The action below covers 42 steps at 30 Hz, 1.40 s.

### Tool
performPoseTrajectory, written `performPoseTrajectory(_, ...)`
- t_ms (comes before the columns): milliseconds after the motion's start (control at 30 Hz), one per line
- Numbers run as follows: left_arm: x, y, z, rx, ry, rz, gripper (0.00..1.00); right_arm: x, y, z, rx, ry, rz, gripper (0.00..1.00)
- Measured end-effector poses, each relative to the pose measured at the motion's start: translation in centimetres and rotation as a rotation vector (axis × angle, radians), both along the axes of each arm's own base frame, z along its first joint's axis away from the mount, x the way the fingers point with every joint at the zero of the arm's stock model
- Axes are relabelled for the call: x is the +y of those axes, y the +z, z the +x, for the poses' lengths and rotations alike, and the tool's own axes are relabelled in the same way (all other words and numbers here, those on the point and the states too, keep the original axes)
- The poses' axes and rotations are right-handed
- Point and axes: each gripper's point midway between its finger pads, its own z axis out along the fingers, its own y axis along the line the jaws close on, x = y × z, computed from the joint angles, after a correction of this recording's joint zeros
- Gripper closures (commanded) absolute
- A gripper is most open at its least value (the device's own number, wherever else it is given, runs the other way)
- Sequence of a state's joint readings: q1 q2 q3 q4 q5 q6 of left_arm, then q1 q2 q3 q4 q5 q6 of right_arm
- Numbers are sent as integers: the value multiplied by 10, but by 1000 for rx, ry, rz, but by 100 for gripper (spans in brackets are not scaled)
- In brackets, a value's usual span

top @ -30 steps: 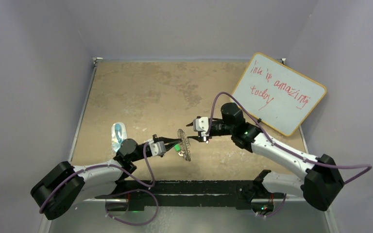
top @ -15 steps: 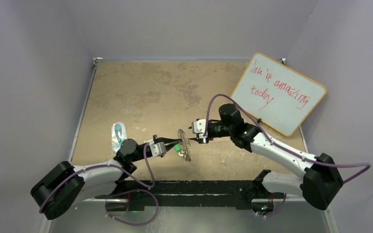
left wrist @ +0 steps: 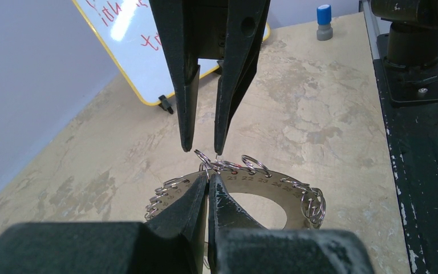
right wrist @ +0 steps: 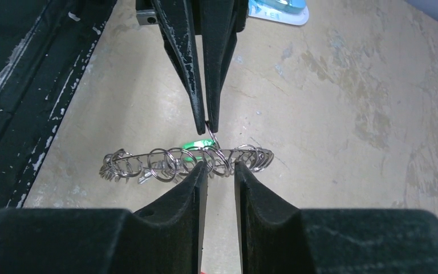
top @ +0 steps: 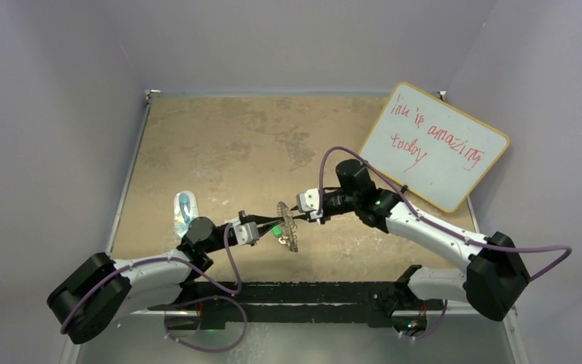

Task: Put the keys on the keyring

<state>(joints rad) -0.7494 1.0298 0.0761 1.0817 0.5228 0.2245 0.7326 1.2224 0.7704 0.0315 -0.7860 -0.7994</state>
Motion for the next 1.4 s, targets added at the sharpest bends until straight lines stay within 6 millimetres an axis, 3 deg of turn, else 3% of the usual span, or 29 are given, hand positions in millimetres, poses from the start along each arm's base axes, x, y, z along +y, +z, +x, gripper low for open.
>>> performPoseTrajectory(267, 0, 0, 0, -1, 1, 0, 100, 1, 0, -3, -3, 22, 6, 62)
performPoseTrajectory(500, -1, 0, -1, -1, -2, 1, 100, 5, -3, 2, 12, 23, -6, 62)
performPoseTrajectory(1200, 0, 0, -1, -2, -1, 2, 100, 3, -1, -4, 11, 58, -23, 100)
performPoseTrajectory(1400, 0, 0, -1, 0, 1, 3, 100, 2, 1, -5, 17, 60, -31, 100)
